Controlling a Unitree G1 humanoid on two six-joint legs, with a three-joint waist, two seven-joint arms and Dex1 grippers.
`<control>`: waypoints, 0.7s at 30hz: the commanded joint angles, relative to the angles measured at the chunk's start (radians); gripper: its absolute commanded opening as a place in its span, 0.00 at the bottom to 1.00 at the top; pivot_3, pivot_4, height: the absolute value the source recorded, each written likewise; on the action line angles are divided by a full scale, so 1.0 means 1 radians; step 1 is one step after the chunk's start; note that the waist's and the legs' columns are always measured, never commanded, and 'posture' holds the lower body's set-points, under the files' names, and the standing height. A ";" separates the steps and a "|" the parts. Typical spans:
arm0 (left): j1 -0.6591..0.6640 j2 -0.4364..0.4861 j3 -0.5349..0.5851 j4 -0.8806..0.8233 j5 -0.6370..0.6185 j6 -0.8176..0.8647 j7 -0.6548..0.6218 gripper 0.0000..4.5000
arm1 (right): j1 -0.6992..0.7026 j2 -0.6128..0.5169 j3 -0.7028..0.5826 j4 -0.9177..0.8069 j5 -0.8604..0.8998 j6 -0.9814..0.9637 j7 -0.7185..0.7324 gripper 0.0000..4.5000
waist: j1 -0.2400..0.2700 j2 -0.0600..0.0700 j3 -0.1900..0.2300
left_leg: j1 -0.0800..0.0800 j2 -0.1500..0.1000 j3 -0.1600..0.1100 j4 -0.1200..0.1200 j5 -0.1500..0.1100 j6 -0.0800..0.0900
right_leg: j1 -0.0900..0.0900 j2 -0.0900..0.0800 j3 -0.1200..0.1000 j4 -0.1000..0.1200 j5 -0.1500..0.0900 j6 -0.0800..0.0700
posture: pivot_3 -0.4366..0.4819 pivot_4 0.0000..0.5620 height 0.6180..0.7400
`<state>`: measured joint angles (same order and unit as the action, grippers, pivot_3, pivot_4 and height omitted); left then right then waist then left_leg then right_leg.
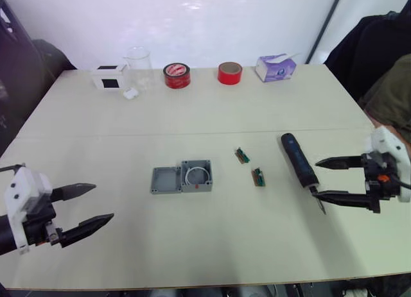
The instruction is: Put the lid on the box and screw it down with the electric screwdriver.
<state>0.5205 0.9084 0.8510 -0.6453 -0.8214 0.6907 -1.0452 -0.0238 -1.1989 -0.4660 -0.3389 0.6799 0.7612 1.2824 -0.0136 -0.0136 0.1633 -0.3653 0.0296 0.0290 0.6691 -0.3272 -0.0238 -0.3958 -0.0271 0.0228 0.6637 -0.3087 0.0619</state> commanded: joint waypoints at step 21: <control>-0.211 0.083 -0.136 -0.001 -0.043 0.039 0.043 0.99 | 0.021 0.019 -0.029 -0.131 0.068 0.064 -0.081 1.00 | 0.002 0.000 0.000 | 0.000 0.000 0.000 0.000 0.000 0.000 | 0.000 0.000 0.000 0.000 0.000 0.000 | 0.48 0.27 1.00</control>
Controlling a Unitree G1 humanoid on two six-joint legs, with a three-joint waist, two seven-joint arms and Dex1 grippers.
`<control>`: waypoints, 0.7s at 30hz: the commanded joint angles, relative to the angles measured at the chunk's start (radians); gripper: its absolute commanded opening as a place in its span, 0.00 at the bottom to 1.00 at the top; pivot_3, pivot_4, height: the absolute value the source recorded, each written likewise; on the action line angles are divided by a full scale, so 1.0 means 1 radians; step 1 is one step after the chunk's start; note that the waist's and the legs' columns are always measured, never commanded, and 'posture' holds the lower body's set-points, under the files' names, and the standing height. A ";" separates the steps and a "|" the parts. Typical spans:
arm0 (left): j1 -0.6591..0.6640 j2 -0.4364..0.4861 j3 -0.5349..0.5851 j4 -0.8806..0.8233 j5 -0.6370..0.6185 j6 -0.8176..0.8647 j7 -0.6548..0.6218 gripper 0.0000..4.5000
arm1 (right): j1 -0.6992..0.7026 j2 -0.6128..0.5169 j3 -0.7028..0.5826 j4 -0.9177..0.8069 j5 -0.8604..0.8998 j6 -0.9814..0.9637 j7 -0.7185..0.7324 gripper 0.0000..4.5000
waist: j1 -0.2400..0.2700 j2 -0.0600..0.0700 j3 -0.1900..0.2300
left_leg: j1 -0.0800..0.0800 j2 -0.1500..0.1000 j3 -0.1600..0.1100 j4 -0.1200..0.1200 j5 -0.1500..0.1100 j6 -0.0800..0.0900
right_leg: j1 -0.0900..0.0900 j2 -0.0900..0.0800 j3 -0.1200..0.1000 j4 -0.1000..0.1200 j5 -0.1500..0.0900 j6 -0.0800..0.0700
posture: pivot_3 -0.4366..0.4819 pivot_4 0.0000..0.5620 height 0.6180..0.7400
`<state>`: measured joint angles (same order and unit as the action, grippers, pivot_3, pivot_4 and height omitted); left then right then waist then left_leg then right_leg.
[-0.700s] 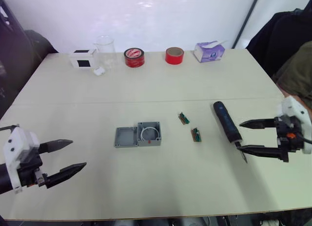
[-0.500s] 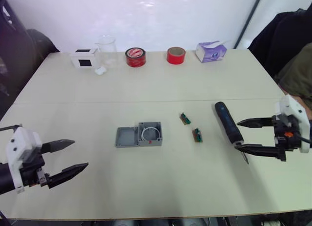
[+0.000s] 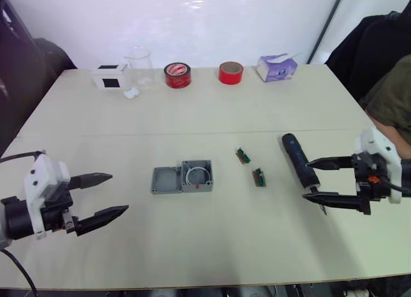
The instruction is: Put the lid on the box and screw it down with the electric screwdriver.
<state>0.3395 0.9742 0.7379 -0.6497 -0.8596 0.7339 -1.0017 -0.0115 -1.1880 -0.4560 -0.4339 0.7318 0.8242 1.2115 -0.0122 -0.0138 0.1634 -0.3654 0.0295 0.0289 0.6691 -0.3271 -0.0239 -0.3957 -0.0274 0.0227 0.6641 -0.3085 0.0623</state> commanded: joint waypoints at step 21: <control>-0.792 -0.120 -1.037 0.428 0.585 -0.332 -0.140 0.99 | -0.028 0.130 0.044 -0.192 0.090 0.044 -0.228 1.00 | 0.003 -0.001 0.001 | -0.006 -0.001 -0.001 0.001 0.000 0.000 | -0.004 0.003 0.000 0.001 0.000 0.001 | 0.48 0.27 1.00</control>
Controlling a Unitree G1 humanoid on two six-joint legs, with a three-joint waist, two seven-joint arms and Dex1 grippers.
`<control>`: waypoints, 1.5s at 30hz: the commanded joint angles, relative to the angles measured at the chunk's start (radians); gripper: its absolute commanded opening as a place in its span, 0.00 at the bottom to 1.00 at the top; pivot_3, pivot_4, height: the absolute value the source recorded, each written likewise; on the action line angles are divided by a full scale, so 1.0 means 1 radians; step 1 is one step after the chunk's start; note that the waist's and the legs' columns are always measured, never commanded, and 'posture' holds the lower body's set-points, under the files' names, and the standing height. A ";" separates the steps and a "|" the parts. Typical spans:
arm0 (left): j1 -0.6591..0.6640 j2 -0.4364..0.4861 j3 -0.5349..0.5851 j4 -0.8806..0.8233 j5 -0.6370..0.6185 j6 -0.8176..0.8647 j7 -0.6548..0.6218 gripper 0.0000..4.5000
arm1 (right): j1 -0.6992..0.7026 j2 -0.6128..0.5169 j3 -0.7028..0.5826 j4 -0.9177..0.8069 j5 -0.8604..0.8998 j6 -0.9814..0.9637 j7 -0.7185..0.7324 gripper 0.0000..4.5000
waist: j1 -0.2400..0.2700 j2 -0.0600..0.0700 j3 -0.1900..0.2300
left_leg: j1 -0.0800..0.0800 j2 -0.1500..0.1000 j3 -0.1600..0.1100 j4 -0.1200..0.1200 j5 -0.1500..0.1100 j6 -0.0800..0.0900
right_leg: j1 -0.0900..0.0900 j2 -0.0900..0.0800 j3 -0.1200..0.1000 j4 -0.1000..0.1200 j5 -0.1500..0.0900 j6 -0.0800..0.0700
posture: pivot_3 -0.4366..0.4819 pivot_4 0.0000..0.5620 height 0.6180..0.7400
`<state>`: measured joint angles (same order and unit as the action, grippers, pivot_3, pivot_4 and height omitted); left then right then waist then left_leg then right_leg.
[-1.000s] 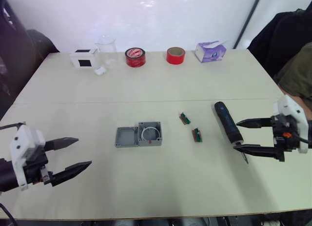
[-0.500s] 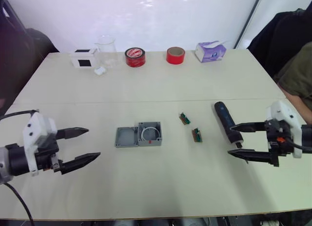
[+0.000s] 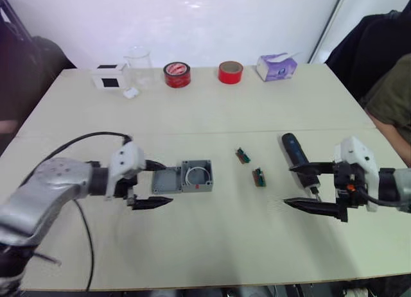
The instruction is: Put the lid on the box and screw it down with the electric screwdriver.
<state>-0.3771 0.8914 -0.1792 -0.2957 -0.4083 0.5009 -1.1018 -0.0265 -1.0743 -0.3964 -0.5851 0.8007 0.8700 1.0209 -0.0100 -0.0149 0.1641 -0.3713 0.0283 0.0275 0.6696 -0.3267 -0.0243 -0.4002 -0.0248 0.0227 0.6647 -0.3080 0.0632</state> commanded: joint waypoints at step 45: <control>-0.409 -0.400 -0.342 0.394 0.361 -0.190 -0.198 0.88 | 0.133 0.078 -0.050 -0.153 0.023 -0.042 -0.209 1.00 | 0.020 -0.001 0.001 | -0.004 -0.002 0.000 0.015 -0.001 0.003 | 0.003 0.000 0.002 0.000 0.006 0.011 | 0.48 0.27 1.00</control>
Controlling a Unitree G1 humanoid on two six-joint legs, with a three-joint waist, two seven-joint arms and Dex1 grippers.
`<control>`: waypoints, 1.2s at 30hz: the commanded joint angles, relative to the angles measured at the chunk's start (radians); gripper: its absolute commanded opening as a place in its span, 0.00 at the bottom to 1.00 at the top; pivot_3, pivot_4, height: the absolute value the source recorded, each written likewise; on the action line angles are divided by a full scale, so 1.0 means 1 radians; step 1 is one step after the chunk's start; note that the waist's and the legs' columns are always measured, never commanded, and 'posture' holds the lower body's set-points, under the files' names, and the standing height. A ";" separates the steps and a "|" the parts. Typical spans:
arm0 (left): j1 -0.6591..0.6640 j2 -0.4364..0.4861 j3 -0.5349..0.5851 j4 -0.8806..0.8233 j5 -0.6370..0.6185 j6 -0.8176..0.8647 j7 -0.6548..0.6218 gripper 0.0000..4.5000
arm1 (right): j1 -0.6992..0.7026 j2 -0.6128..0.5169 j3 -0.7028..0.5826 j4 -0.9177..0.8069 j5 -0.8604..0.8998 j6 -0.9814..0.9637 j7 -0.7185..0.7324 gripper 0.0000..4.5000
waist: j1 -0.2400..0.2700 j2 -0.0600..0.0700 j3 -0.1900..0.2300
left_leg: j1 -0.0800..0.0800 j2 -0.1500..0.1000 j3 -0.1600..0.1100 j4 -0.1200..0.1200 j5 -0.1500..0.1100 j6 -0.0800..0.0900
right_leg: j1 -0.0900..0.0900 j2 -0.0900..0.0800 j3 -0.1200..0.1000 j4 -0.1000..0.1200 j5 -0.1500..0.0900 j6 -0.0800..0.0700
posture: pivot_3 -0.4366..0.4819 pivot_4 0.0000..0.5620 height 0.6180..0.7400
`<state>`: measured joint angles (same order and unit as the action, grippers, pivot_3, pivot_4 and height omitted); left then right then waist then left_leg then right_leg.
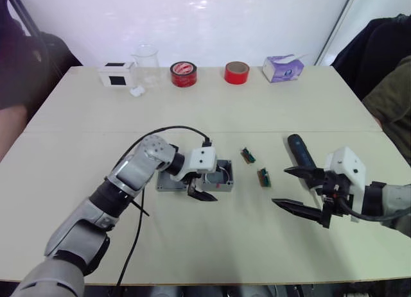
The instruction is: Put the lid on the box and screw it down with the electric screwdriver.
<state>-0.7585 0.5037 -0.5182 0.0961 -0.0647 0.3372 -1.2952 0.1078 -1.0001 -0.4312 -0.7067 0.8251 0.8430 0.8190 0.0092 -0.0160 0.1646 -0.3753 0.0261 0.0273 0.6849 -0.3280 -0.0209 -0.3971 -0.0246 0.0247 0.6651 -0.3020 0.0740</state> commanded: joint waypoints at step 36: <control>-0.316 -0.208 -0.047 0.638 0.146 -0.509 -0.300 0.30 | 0.033 0.003 -0.033 -0.067 -0.020 -0.015 -0.058 1.00 | 0.002 -0.001 0.000 | -0.001 -0.003 -0.001 0.000 0.001 0.002 | 0.001 -0.001 -0.001 0.000 0.000 0.001 | 0.48 0.27 1.00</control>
<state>-1.0639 0.2933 -0.5825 0.7464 0.0798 -0.1844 -1.5857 0.1440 -1.0001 -0.4354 -0.7452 0.8031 0.8373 0.7629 0.0109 -0.0167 0.1650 -0.3765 0.0235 0.0263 0.6851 -0.3272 -0.0192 -0.3971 -0.0252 0.0242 0.6649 -0.3015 0.0749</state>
